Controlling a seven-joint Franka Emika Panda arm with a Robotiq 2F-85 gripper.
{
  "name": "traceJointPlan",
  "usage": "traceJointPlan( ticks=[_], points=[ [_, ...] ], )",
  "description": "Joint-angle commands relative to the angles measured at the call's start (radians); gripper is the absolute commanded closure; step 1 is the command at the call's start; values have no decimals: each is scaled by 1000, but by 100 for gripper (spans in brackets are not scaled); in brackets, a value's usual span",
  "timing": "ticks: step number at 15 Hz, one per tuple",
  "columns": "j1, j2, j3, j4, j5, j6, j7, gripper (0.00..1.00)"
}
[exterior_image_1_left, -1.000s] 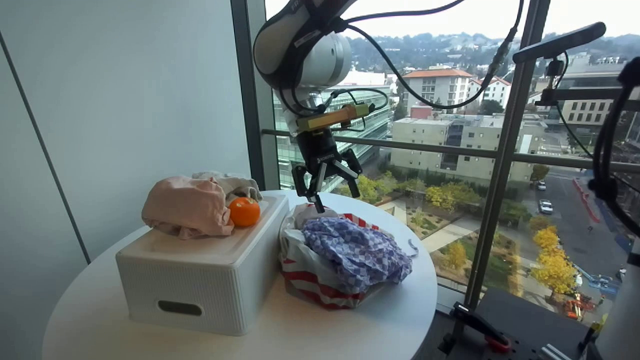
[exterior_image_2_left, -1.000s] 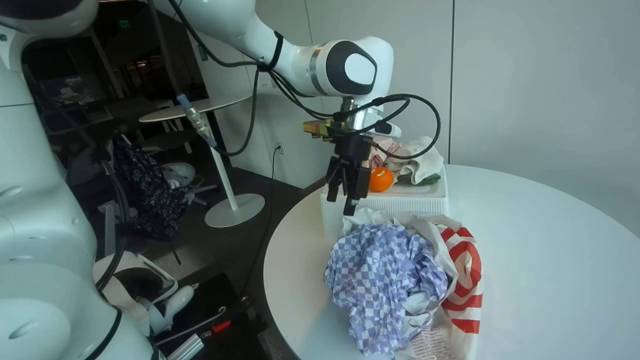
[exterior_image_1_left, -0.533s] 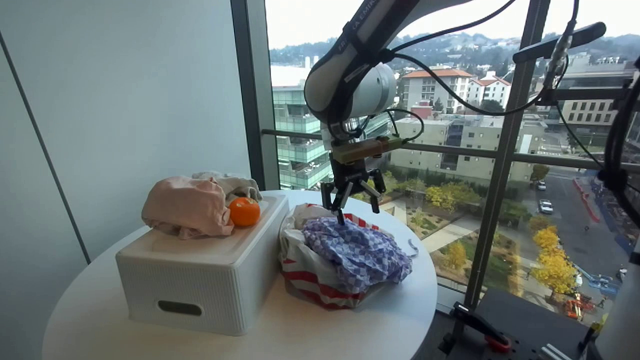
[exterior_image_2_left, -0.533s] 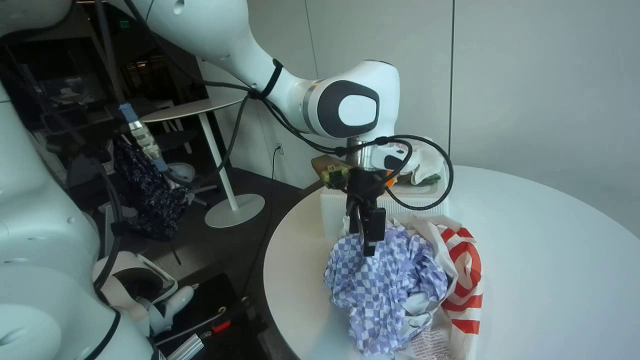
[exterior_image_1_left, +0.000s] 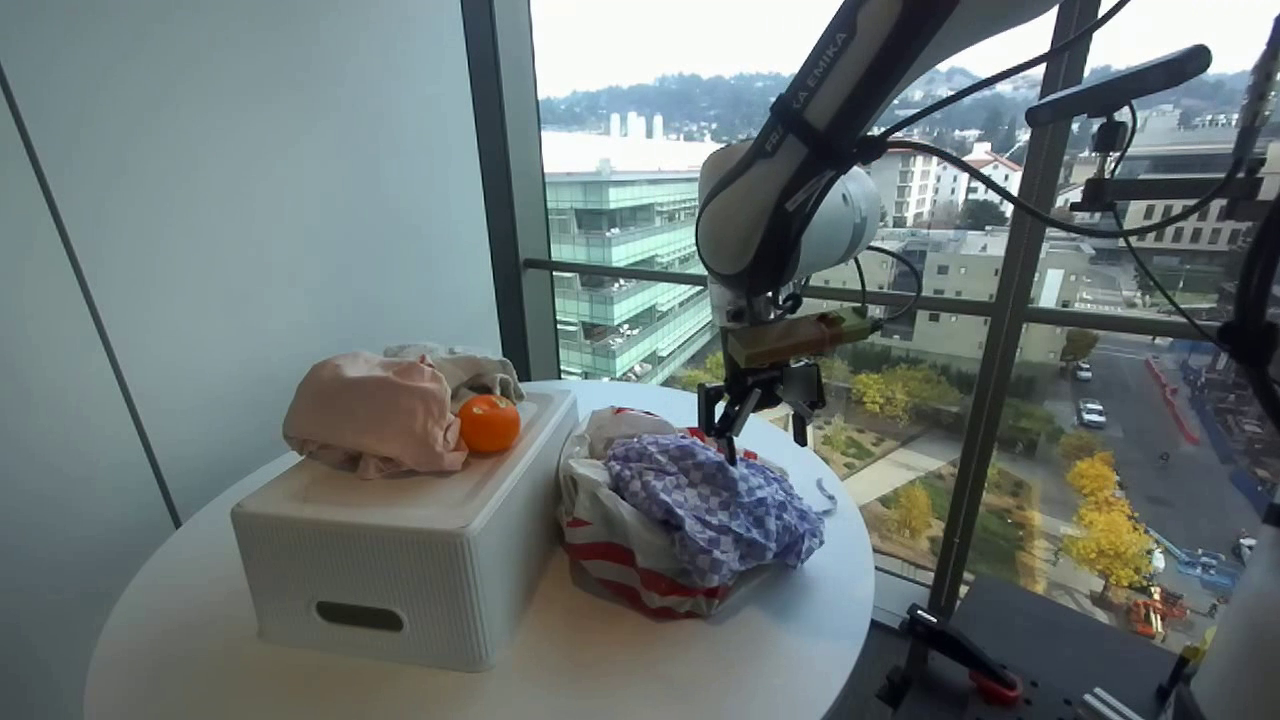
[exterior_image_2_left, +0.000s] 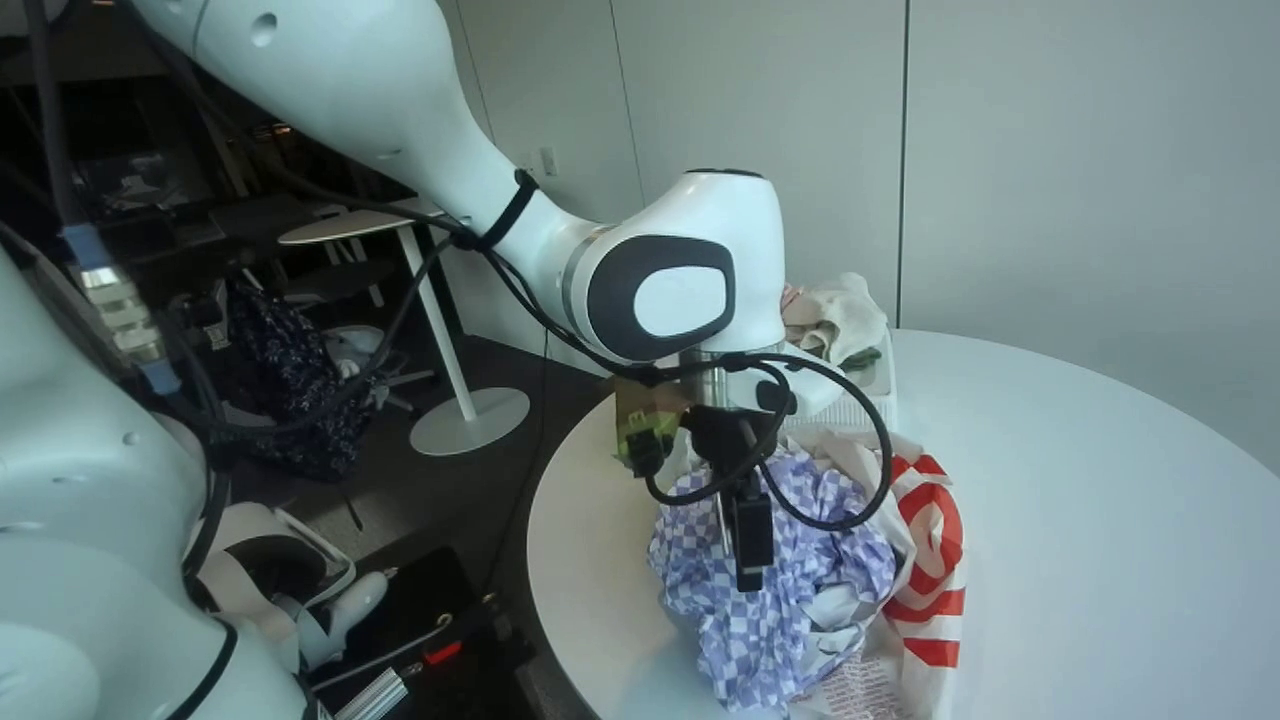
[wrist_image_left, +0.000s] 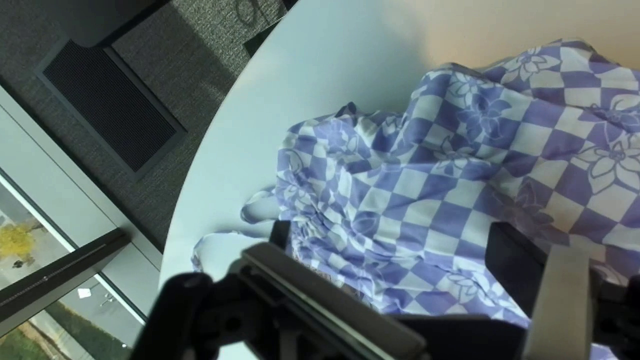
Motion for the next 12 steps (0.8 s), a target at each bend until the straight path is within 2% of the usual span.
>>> traceJointPlan(
  ticks=[1,7,12],
  points=[
    [-21,5,-11,-46,70,74,-58,0],
    [-32,66,-12,-86,316,212,-256,0],
    [-40,153,-10,-91,393,329,-277,0]
  ],
)
